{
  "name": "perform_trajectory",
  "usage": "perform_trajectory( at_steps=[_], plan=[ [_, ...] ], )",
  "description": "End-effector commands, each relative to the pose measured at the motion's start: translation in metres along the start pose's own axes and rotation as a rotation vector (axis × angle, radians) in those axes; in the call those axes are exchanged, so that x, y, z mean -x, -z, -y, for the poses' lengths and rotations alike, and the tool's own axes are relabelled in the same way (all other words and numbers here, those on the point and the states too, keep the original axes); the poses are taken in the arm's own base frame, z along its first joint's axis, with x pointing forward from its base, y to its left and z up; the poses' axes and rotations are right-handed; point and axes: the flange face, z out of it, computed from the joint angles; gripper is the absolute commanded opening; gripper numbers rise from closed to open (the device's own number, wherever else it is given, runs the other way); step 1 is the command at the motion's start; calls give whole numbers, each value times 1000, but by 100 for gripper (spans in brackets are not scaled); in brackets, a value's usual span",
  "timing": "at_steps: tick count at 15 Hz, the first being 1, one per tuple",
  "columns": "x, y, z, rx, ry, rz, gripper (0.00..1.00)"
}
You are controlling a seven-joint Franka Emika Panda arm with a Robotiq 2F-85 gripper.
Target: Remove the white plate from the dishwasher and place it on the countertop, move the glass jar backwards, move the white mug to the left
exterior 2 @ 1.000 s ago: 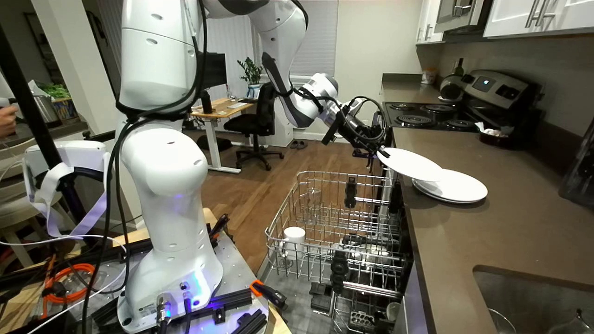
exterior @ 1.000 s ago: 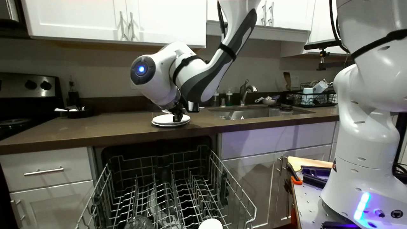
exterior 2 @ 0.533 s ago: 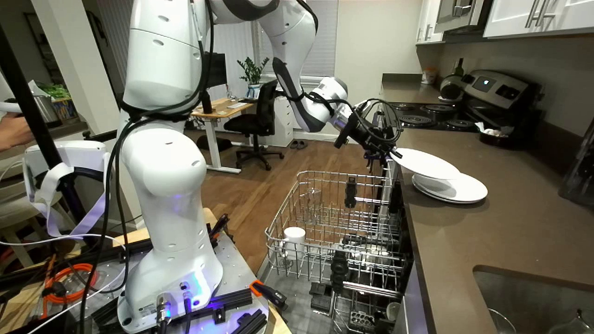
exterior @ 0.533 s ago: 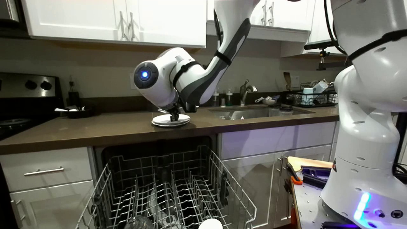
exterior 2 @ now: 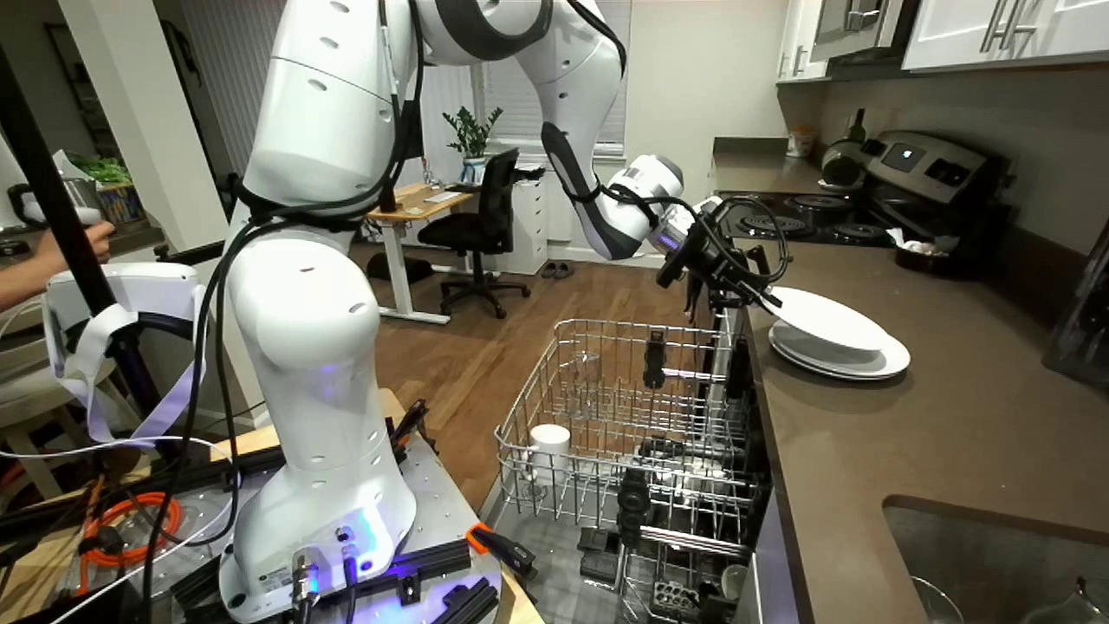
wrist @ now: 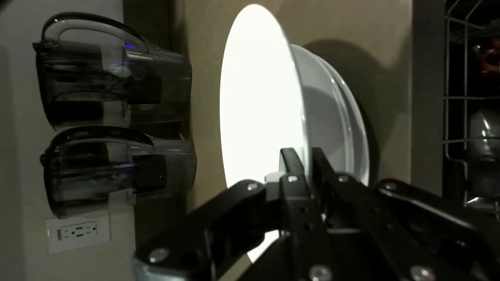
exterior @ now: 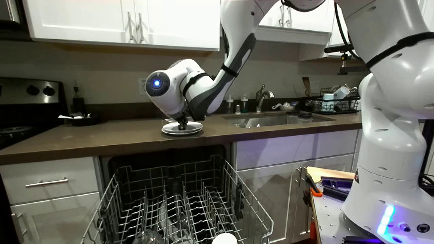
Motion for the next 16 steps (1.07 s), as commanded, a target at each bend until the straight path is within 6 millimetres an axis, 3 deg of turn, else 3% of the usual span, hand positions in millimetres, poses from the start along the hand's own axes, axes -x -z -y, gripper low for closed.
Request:
perform_trajectory(
  at_steps=[1,7,8,12,15,16],
  plan=[
    [-13,-19,-16,8,32,-31,3],
    [-23,-43,-18,-24,45,-39,7],
    [-24,-46,-17,-29,47,-39,18],
    [-28,-49,-14,-34,43,-34,37],
    [-29,-46,-12,-40,37,-32,62],
    [-28,-44,-11,-44,38,-30,65]
  ],
)
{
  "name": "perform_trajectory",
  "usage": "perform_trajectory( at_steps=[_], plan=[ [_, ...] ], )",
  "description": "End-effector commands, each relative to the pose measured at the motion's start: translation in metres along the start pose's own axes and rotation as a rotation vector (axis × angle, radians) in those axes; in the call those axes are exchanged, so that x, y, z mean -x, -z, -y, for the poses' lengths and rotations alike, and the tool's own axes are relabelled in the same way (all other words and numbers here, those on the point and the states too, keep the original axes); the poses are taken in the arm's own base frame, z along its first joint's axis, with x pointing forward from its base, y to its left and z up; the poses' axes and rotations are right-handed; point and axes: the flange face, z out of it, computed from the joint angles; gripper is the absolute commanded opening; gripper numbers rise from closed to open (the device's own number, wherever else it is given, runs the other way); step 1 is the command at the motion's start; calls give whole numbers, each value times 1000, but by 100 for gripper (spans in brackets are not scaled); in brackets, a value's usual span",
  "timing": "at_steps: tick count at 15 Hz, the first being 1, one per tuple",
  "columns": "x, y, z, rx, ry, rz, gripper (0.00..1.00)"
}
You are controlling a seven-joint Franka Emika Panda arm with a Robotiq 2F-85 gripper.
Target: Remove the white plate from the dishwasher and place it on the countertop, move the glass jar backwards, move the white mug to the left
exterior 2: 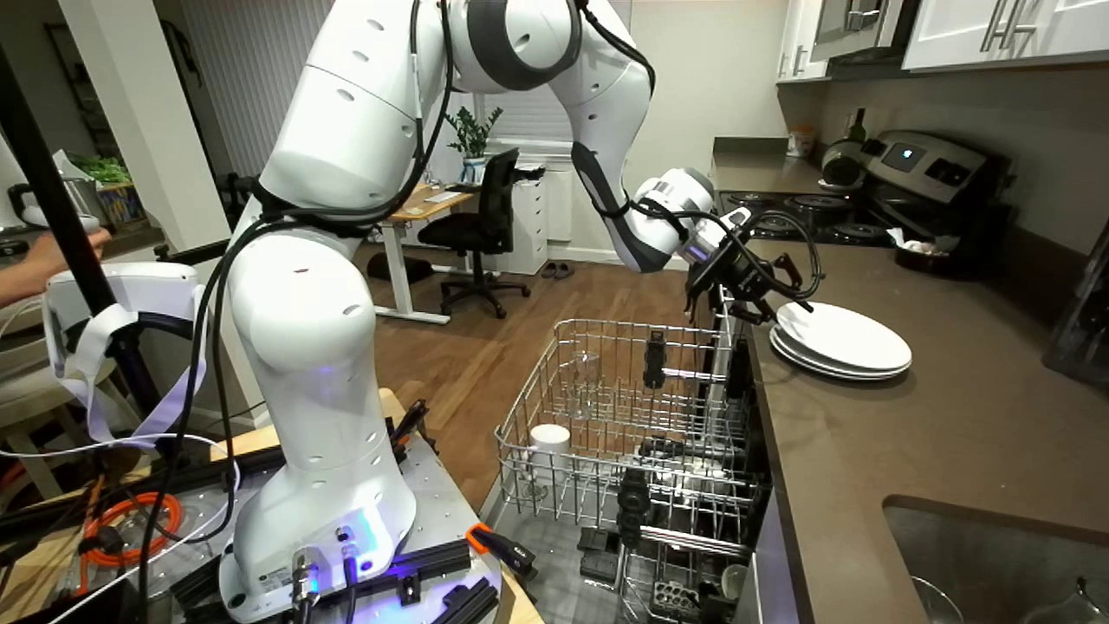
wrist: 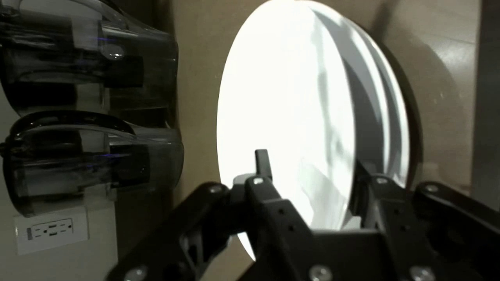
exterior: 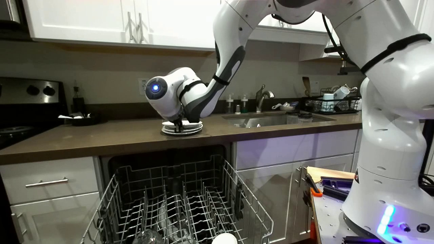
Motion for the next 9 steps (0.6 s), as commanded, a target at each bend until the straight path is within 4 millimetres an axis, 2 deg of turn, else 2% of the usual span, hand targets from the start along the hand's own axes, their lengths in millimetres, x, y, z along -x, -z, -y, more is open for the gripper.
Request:
perform_trajectory(
  at_steps=[1,3,5,9],
  plan=[
    [-3,5,-5,-23,19,-3,72],
    [-2,14,-3,-46,21,2,74],
    [0,25,-4,-48,30,11,81],
    [1,45,-2,-47,39,32,76]
  ],
)
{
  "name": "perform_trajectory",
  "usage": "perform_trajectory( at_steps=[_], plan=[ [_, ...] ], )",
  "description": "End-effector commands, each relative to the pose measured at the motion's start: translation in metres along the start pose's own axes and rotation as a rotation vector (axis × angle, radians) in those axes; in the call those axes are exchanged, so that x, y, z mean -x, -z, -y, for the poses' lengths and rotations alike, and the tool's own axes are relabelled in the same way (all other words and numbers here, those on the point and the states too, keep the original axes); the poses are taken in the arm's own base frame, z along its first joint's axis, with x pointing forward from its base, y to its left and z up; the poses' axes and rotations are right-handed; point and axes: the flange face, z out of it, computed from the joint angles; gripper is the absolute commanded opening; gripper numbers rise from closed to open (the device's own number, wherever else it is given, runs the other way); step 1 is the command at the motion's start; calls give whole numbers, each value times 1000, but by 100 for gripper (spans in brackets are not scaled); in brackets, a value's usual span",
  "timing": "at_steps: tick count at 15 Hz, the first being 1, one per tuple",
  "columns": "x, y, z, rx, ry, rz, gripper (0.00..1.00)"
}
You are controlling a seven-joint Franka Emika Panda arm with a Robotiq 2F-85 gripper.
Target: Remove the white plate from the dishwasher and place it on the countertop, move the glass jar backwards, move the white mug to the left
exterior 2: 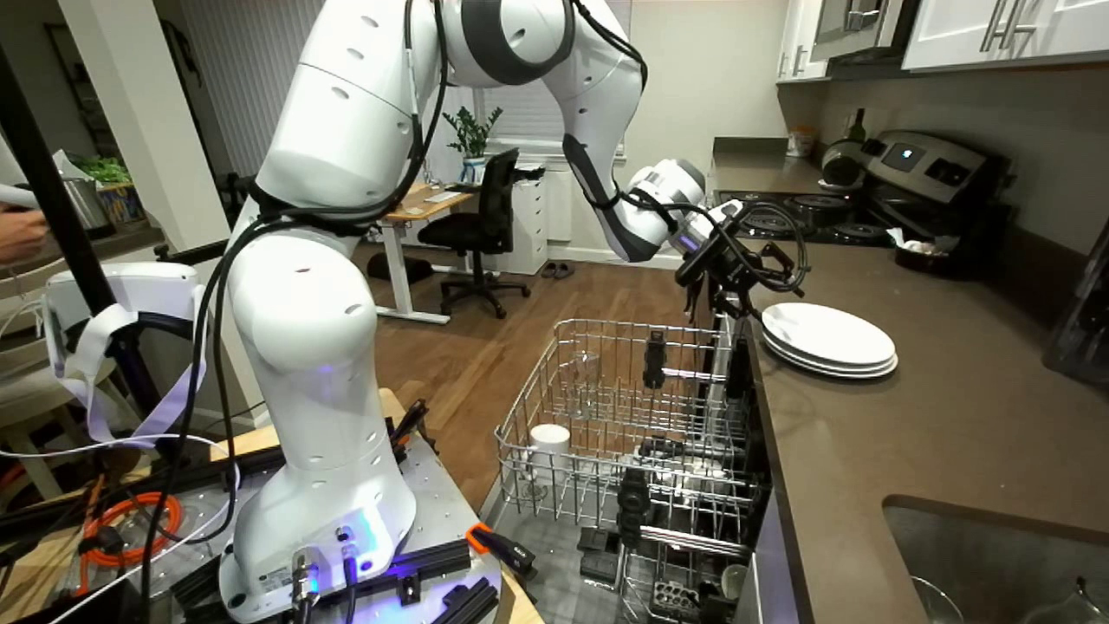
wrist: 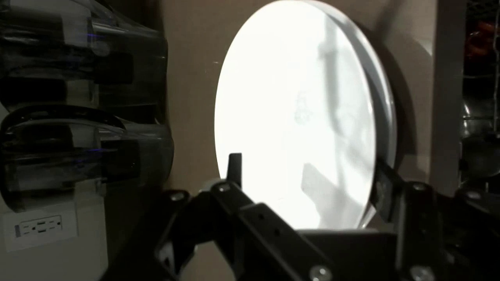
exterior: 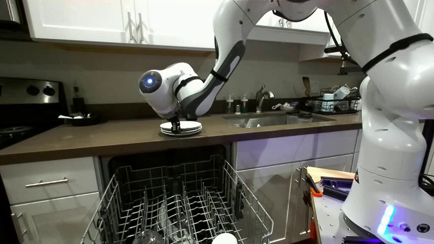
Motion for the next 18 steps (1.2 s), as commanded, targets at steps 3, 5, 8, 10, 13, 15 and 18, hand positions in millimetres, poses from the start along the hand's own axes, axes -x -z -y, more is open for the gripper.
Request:
perform_trajectory(
  at_steps=[3,5,8,10,13,15,18],
  plan=[
    [8,20,7,-5,51,38,79],
    [13,18,8,-21,51,44,75],
    [21,18,6,-74,36,60,72],
    [25,28,5,-113,25,65,71],
    [32,55,4,-135,19,68,78],
    [36,82,7,-159,12,49,78],
    [39,126,26,-234,-2,19,96]
  ],
)
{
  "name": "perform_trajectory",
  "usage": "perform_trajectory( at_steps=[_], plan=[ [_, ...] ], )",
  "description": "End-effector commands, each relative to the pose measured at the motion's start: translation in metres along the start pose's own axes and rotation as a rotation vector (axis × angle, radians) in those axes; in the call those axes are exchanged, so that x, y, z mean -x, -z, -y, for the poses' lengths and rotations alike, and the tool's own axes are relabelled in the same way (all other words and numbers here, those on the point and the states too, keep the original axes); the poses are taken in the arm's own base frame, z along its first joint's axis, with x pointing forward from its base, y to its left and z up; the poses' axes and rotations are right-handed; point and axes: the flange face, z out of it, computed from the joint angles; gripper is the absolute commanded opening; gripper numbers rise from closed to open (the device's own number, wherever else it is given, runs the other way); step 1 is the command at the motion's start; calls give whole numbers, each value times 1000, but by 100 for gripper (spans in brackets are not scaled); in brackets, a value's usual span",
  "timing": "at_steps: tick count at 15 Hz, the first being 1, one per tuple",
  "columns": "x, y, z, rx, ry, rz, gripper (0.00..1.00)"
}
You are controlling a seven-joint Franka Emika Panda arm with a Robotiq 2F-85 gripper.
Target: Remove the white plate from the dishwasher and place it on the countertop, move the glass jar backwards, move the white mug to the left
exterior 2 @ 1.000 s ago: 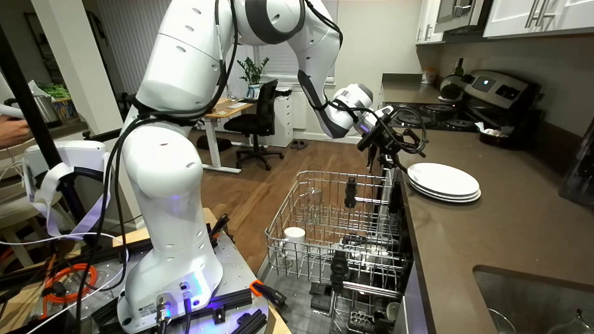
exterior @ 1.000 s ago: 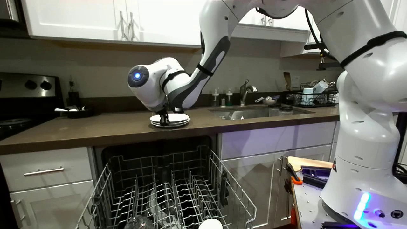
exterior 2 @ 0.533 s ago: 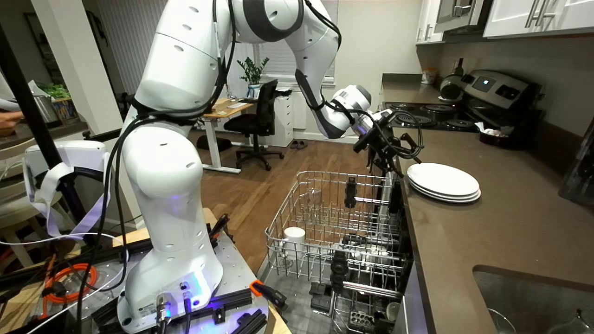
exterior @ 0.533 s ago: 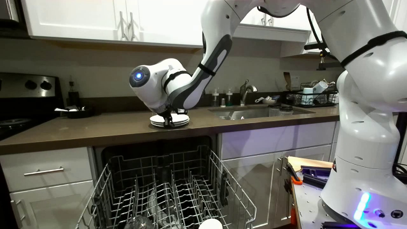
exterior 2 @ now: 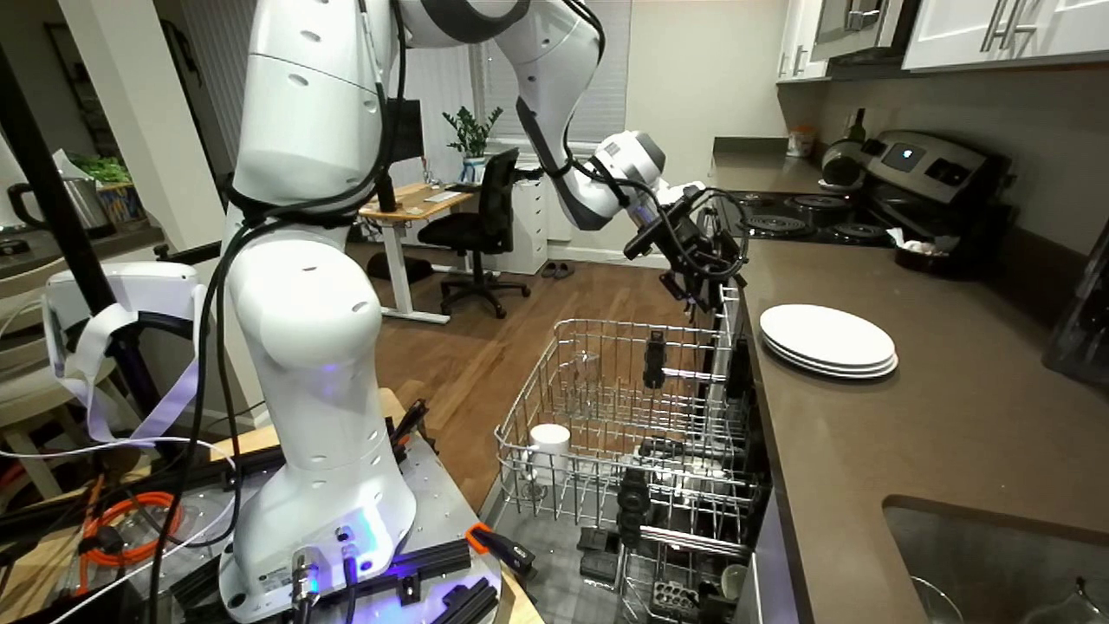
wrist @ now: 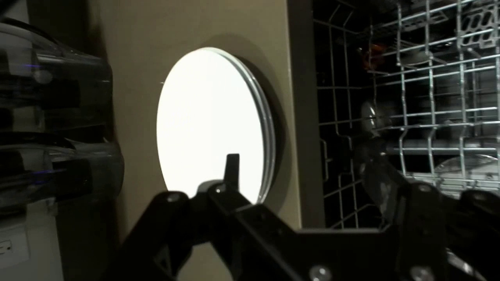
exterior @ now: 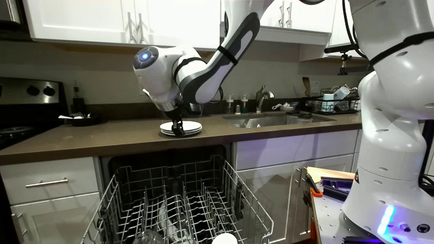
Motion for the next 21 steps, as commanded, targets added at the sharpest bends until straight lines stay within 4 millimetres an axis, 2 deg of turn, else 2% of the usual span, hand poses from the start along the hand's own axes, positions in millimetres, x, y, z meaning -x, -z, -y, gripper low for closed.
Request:
perform_trajectory(
  at_steps=[1,2,5,8,12,18,19,20,21],
  plan=[
    [17,52,30,-81,22,-19,97],
    [19,65,41,-100,26,-28,100],
    [22,98,78,-151,59,-53,100],
    [20,114,109,-165,74,-73,100],
    [4,112,128,-240,98,-156,100],
    [-19,79,145,-457,92,-154,100],
    [-19,77,148,-452,93,-121,100],
    [-13,75,141,-383,95,-91,100],
    [-11,77,148,-411,82,-116,100]
  ],
)
